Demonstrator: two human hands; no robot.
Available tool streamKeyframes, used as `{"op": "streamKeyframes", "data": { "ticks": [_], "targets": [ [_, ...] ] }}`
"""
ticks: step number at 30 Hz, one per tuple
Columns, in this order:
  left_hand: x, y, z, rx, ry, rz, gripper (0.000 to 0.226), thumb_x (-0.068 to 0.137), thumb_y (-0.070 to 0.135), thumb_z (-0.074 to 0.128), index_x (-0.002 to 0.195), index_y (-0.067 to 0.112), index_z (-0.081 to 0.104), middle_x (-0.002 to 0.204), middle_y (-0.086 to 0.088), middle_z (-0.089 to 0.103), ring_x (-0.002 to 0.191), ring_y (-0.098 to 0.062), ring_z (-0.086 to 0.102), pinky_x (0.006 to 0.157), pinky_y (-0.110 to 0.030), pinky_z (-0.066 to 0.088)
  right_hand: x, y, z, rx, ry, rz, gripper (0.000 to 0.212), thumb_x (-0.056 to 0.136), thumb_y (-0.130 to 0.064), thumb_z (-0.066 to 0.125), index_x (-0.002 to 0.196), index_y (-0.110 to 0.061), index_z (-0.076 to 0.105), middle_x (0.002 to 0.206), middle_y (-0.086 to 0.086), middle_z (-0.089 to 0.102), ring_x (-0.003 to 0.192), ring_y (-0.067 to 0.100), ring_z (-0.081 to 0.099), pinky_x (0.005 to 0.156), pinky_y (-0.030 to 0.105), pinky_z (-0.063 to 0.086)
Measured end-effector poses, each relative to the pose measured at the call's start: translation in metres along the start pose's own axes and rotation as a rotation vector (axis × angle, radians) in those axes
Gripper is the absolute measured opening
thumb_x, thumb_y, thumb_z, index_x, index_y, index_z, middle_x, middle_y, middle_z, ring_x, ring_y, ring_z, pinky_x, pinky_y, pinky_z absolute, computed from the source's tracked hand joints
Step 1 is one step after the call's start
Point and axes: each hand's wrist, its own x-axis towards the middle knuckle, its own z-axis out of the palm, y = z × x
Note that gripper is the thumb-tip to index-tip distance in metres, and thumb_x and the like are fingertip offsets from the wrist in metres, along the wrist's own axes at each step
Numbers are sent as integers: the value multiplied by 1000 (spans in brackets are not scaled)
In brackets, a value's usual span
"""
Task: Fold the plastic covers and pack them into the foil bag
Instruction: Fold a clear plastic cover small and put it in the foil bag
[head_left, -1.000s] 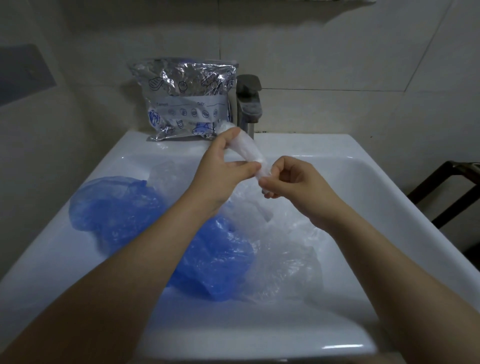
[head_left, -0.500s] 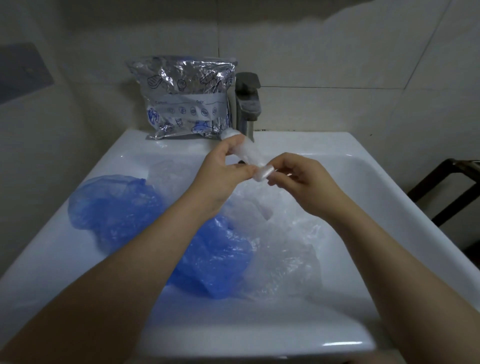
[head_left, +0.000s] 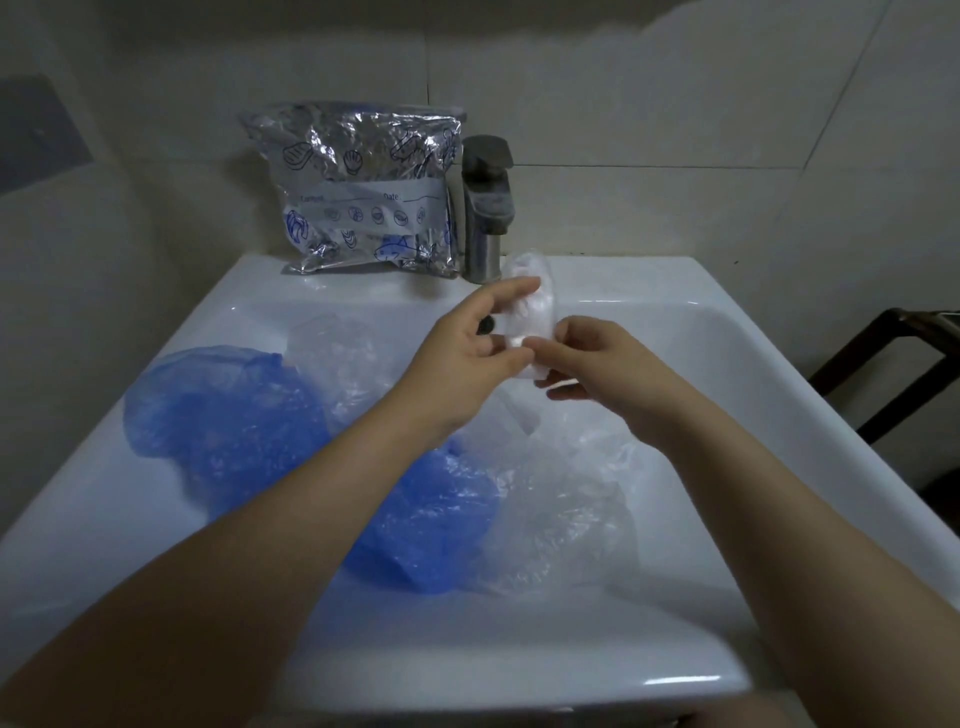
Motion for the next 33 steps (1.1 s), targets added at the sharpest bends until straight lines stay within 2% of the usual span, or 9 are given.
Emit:
{"op": "streamKeyframes", "data": {
  "ticks": [3, 6, 10, 13, 16, 19, 22, 29, 33],
  "targets": [
    [0, 0, 0, 21, -31, 16, 54, 85, -14, 54, 113, 33, 53, 116, 13, 53, 84, -13, 66, 82, -25, 54, -2, -6, -13, 119, -14, -124, 28, 90, -14, 59, 117, -11, 52, 109, 11, 63, 102, 27, 63, 92, 41, 52],
    [-1, 0, 0, 203, -144, 23, 56, 86, -9, 54, 111, 41, 52, 107, 1, 60, 74, -33, 58, 78, -35, 53, -4, -9, -23, 193, -11, -248, 42, 86, -6, 60, 125, -17, 47, 109, 13, 62, 95, 25, 65, 85, 34, 55],
    [-3, 3, 0, 279, -197, 0, 57, 86, -7, 54, 109, 44, 48, 109, 1, 56, 71, -21, 60, 76, -33, 53, -1, -6, -30, 78, 30, -329, 23, 81, -2, 66, 98, -17, 63, 85, 7, 66, 75, 19, 63, 70, 29, 54],
    [-1, 2, -3, 231, -165, -36, 59, 86, -7, 56, 109, 46, 43, 102, 6, 56, 73, -10, 60, 77, -30, 52, 2, -3, -35, 79, 63, -323, 26, 81, 6, 64, 94, -16, 63, 71, -2, 63, 63, 11, 59, 61, 21, 50],
    [2, -2, -5, 251, -155, -117, 49, 84, -5, 60, 111, 33, 46, 95, 5, 61, 78, -9, 61, 80, -28, 52, 0, -2, -39, 32, 16, -293, 21, 80, 7, 64, 91, -11, 65, 78, 3, 67, 66, 8, 63, 64, 18, 51],
    [2, -4, -6, 288, -205, -163, 35, 83, -5, 61, 96, 27, 55, 89, 2, 66, 78, -12, 64, 83, -35, 51, -1, 0, -44, -47, -61, -284, 19, 82, 9, 61, 77, -10, 64, 75, 7, 67, 67, 12, 64, 67, 19, 52],
    [0, -2, -6, 300, -218, -157, 29, 84, -5, 60, 87, 24, 57, 79, 2, 68, 69, -13, 65, 78, -29, 51, -2, 2, -47, -17, -106, -269, 23, 86, 12, 54, 72, -5, 60, 79, 9, 70, 74, 16, 66, 77, 25, 55],
    [-2, 5, -3, 275, -212, -115, 32, 85, -3, 61, 84, 28, 67, 86, 9, 66, 81, -6, 62, 83, -22, 50, 1, 5, -49, 69, -97, -300, 42, 76, 20, 53, 56, -15, 67, 79, 5, 71, 78, 20, 65, 76, 25, 52],
    [-4, 6, -3, 217, -272, -189, 37, 84, -2, 60, 87, 34, 69, 97, 14, 65, 82, -6, 62, 75, -20, 50, -1, 1, -41, 42, -41, -365, 29, 61, 5, 50, 50, -17, 67, 73, 1, 70, 73, 17, 63, 69, 22, 49]
  ]
}}
